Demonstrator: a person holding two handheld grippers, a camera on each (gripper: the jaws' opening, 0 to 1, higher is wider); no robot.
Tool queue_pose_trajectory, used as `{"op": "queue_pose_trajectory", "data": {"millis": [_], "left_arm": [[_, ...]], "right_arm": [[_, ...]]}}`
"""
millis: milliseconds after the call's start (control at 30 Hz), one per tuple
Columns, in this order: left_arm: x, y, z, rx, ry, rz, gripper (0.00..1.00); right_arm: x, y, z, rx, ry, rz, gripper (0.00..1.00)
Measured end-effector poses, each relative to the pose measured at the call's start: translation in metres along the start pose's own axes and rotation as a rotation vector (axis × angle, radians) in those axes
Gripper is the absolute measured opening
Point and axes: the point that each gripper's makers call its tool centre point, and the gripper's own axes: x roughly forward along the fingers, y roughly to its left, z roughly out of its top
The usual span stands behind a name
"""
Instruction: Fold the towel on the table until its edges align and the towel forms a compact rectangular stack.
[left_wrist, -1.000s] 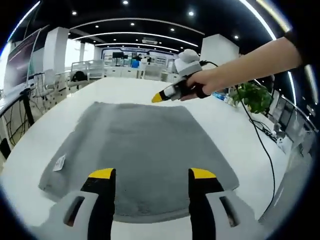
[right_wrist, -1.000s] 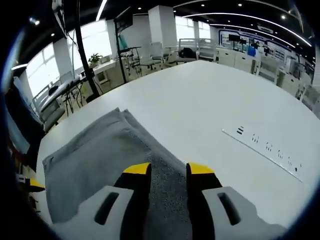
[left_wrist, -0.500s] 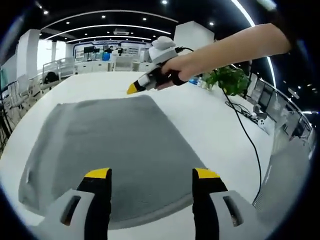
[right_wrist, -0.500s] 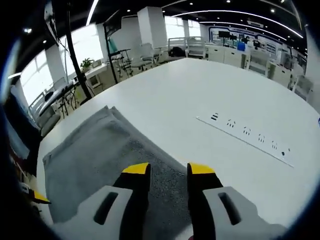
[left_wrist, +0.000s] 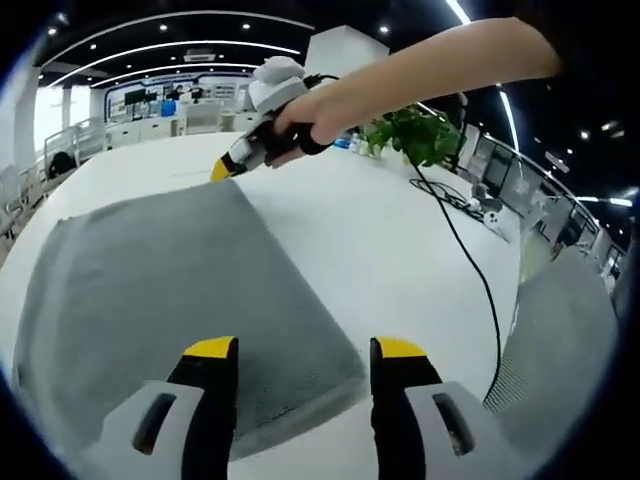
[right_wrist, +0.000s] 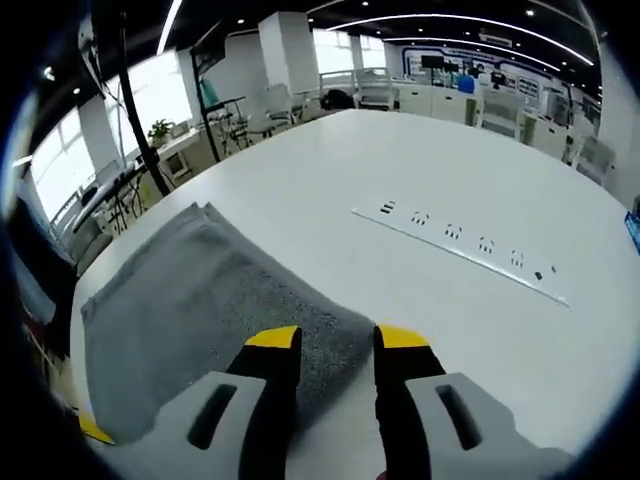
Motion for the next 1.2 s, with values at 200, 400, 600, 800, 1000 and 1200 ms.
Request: {"op": "queue_pose_trajectory", "data": {"millis": [200, 400, 600, 800, 1000, 1200], "left_arm": [[0.006, -0.013, -0.008, 0.072, 0.062, -0.024, 0.39], [0.007, -0.017, -0.015, 0.101, 0.105, -0.009, 0.25], [0.009, -0.016, -0.024, 0.086, 0.14, 0.01, 0.21], [0.011, -0.018, -0.023, 0.116, 0.154, 0.007, 0.08], [0.014, -0.019, -0.024, 0.139, 0.17, -0.006, 0.03], [0.018, -0.031, -0.023, 0.207, 0.182, -0.041, 0.02]], "right_arm": [[0.004, -0.006, -0.007, 0.022, 0.005, 0.002, 0.26], [0.008, -0.005, -0.01, 0.043, 0.007, 0.0, 0.19], [0.009, -0.008, -0.015, 0.065, 0.01, 0.008, 0.07], [0.005, -0.008, -0.014, 0.121, -0.008, 0.036, 0.02], [0.003, -0.01, -0.015, 0.17, -0.023, 0.049, 0.01], [-0.001, -0.018, -0.021, 0.157, -0.015, 0.041, 0.01]]}}
